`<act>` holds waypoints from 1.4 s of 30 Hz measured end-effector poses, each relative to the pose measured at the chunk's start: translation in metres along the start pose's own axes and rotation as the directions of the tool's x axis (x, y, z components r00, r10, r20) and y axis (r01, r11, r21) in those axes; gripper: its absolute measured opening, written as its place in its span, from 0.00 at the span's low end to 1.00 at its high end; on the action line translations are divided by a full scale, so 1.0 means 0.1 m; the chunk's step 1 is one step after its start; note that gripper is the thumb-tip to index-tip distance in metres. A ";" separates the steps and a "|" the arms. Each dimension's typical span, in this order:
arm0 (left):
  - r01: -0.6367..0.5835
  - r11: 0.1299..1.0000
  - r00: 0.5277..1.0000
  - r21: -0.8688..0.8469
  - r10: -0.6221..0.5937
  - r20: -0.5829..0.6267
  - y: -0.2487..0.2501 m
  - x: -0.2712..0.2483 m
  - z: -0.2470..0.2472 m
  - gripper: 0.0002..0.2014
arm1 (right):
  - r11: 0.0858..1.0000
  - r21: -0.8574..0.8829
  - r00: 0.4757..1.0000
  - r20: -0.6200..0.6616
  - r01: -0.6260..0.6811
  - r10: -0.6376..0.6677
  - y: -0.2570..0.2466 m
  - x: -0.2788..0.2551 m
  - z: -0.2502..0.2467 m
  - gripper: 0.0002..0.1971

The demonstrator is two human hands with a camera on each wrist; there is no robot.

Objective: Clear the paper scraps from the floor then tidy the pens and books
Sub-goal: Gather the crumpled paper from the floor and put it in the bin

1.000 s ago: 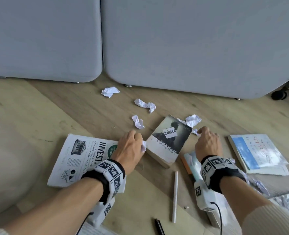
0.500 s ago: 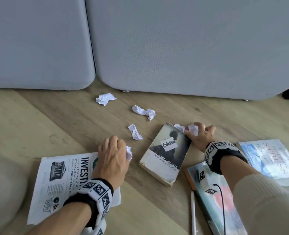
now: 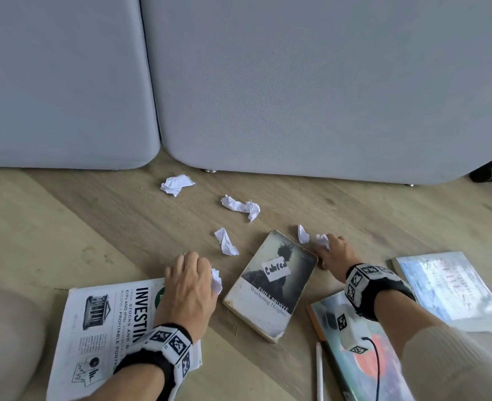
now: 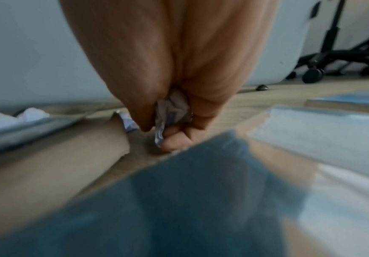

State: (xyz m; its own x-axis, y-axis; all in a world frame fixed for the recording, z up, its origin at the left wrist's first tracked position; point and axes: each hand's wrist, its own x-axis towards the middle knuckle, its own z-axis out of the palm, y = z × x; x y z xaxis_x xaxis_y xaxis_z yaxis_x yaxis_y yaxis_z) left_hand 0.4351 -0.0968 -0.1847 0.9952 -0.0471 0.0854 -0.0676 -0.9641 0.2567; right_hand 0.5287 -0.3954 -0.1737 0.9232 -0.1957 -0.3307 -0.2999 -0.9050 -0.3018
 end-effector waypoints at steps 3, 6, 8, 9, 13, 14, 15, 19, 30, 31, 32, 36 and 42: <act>-0.003 1.000 1.000 0.004 0.003 0.008 0.00 0.01 0.00 0.10 | 0.983 0.175 0.995 -0.073 -0.048 0.062 0.09 -0.01 -0.11 0.04; -0.004 1.000 1.000 0.000 0.004 0.015 0.01 0.01 0.00 0.11 | 0.957 0.275 0.982 -0.140 -0.088 0.131 0.13 -0.10 -0.26 0.04; -0.003 1.000 1.000 0.003 0.003 0.014 0.00 0.00 0.00 0.11 | 0.942 0.324 0.984 -0.126 -0.081 0.128 0.14 -0.17 -0.30 0.05; -0.003 1.000 1.000 0.003 0.003 0.014 0.01 0.01 0.00 0.11 | 0.924 0.373 0.986 -0.101 -0.086 0.133 0.11 -0.22 -0.33 0.07; -0.006 1.000 1.000 0.005 0.006 0.012 0.02 0.00 0.00 0.10 | 0.954 0.275 0.987 -0.072 -0.120 0.145 -0.10 -0.27 -0.39 0.14; -0.006 1.000 1.000 0.003 0.006 0.010 0.02 0.00 0.00 0.10 | 0.988 0.127 0.992 -0.078 -0.087 0.098 -0.18 -0.26 -0.39 0.15; -0.005 1.000 1.000 -0.001 0.005 0.009 0.02 0.00 0.00 0.10 | 0.999 -0.013 0.997 -0.070 -0.036 0.035 -0.26 -0.25 -0.39 0.16; 0.007 1.000 1.000 -0.004 -0.006 0.022 0.03 0.00 -0.01 0.09 | 0.988 -0.150 0.999 -0.038 -0.038 0.032 -0.41 0.03 -0.23 0.28; 0.007 0.999 0.999 -0.031 -0.008 -0.031 0.00 -0.01 0.00 0.05 | 0.936 -0.134 0.934 -0.111 0.324 -0.339 -1.23 0.25 -0.12 0.09; 0.013 0.999 1.000 -0.031 -0.014 -0.026 0.00 0.00 0.00 0.06 | 0.934 -0.098 0.929 -0.116 0.343 -0.353 -1.36 0.23 -0.10 0.10; 0.023 0.999 0.999 -0.033 -0.024 -0.024 0.01 0.00 -0.01 0.07 | 0.930 -0.067 0.926 -0.096 0.360 -0.366 -1.47 0.23 -0.05 0.15; 0.062 0.997 0.998 -0.037 -0.063 -0.030 0.01 0.01 -0.04 0.07 | 0.931 -0.145 0.940 0.125 0.334 -0.318 -1.75 0.12 0.24 0.53; 0.080 0.995 0.997 -0.052 -0.081 -0.016 0.01 0.00 -0.04 0.14 | 0.815 -0.329 0.877 0.250 0.476 -0.411 -1.63 -0.10 0.47 0.43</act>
State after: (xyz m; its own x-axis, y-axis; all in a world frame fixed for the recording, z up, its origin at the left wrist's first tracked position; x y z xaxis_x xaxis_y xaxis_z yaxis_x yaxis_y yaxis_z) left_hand 0.4348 -0.0963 -0.1803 0.9962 0.0352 0.0800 0.0085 -0.9498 0.3129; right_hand 0.5575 -0.2282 -0.1632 0.8724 0.2947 -0.3900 0.2740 -0.9555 -0.1091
